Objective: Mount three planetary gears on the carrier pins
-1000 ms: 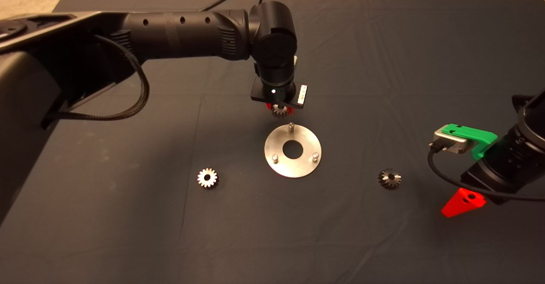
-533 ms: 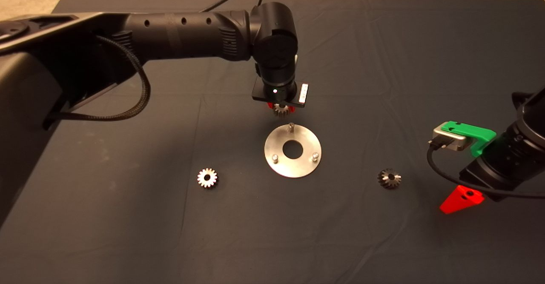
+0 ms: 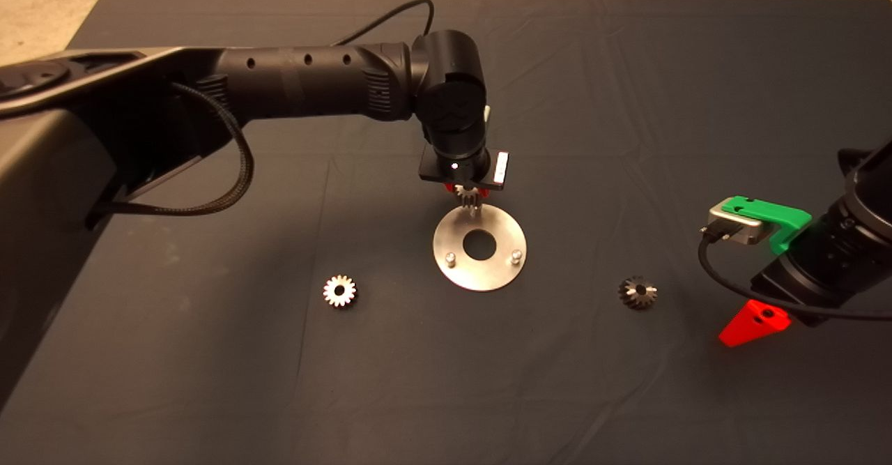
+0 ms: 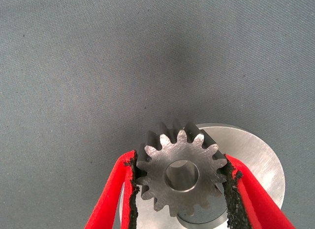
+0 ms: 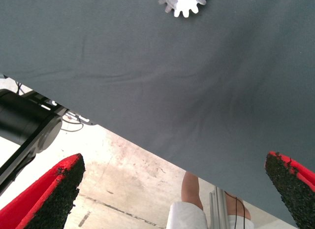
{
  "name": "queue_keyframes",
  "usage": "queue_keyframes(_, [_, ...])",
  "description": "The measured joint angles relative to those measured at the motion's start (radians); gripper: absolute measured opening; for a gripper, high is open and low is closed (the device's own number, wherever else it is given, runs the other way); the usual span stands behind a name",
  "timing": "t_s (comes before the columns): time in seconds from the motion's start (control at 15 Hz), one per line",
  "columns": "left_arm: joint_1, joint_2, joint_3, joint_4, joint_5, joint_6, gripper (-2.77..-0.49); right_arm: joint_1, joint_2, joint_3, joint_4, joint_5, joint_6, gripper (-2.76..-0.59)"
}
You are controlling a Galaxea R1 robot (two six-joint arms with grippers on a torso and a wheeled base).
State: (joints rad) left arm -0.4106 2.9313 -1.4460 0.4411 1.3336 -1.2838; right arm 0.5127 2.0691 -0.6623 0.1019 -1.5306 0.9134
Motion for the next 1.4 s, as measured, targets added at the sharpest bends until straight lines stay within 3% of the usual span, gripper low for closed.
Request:
queue_keyframes(1.07, [0.000, 0.000, 0.051, 0.004, 0.000, -0.047, -2.35, -0.011, -0.003, 0.000, -0.010, 0.000, 0.000, -0.63])
queue_keyframes(1.27, [0.004, 0.000, 0.052, 0.037, 0.001, -0.059, -2.35, -0.011, -0.003, -0.001, -0.010, 0.000, 0.000, -0.63])
queue_keyframes(1.4, [0.008, 0.000, 0.052, 0.042, 0.000, -0.059, -2.35, -0.011, -0.003, -0.001, -0.011, 0.000, 0.000, -0.63])
